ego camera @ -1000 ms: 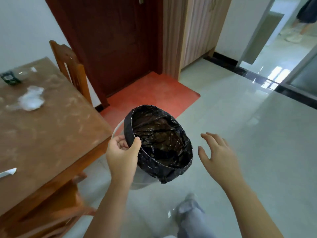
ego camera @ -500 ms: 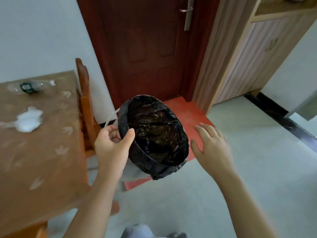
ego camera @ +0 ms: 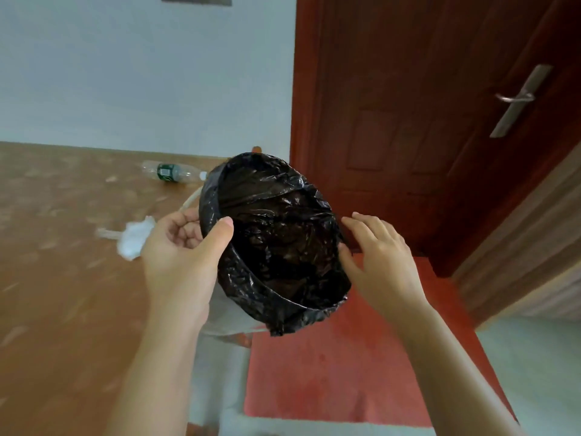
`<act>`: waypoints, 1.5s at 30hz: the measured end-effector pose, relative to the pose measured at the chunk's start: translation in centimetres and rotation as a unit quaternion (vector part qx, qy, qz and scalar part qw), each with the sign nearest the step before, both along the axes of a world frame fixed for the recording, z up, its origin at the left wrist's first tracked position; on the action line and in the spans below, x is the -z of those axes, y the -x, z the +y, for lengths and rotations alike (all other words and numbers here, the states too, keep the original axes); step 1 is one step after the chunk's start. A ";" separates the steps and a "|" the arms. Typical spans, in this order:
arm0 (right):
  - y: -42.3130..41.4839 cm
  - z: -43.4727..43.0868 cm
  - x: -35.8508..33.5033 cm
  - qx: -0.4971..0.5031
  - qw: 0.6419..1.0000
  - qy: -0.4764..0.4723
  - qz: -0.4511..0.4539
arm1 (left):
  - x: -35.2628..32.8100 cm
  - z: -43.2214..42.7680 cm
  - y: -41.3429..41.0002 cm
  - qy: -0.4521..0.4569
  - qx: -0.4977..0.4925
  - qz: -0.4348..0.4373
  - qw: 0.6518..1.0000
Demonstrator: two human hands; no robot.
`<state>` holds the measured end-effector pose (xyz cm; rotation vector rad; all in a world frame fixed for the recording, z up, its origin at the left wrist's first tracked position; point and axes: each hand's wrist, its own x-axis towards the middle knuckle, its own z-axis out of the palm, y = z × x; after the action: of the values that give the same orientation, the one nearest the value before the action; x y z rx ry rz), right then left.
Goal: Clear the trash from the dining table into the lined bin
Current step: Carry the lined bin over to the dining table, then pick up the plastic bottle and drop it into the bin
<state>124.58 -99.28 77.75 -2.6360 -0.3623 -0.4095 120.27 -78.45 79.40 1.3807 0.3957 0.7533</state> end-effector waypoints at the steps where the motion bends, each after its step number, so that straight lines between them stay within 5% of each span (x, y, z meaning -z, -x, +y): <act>1: -1.6 0.8 -0.3 -0.021 1.000 -0.002 -0.004 | -0.4 0.3 -0.9 0.004 -0.016 -0.009 1.000; 13: -17.6 6.5 0.5 -0.212 0.977 -0.026 -0.018 | -1.1 1.9 -9.6 -0.049 -0.232 0.015 0.971; 29: -34.1 14.3 0.3 -0.482 0.876 -0.016 0.005 | -1.6 0.6 -17.2 -0.048 -0.514 0.030 0.856; 35: -37.4 20.8 1.7 -0.512 0.859 0.002 0.021 | -0.1 5.6 -18.9 -0.038 -0.574 0.070 0.815; 45: -44.0 32.9 3.2 -0.513 0.857 0.043 0.025 | 1.8 17.6 -24.2 -0.034 -0.570 0.053 0.819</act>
<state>168.61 -66.35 74.51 -2.1029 -1.6588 0.0461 144.51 -60.85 77.58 1.1587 1.3564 1.6687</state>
